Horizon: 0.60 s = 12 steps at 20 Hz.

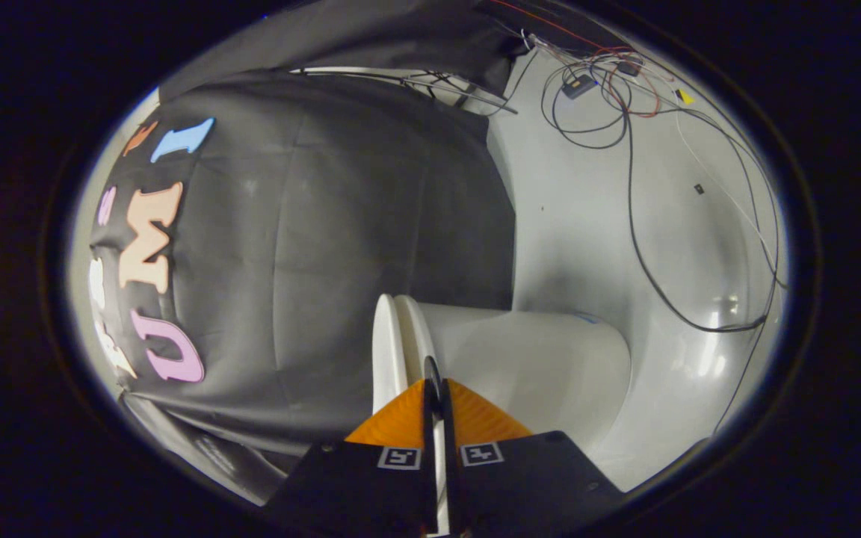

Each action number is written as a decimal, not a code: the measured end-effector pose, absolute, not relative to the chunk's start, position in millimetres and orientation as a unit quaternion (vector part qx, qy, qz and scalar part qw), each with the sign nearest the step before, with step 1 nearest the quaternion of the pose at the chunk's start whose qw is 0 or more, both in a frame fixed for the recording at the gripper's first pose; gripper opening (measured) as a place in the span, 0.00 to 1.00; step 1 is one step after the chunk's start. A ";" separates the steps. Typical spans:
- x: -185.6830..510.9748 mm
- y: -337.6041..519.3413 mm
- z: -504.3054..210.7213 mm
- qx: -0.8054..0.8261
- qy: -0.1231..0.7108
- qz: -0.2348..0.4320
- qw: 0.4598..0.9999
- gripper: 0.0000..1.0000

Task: Open the toilet lid.

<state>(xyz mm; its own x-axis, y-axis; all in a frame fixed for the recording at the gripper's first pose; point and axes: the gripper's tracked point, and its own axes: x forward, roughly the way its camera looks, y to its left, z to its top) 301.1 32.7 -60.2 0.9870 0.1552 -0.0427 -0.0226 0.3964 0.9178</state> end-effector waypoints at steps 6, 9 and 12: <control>285.4 52.3 -13.8 0.473 0.020 0.084 0.877 0.04; 277.5 65.7 10.1 0.422 0.021 0.080 0.903 0.04; 268.3 102.4 53.9 0.395 -0.013 0.118 0.911 0.04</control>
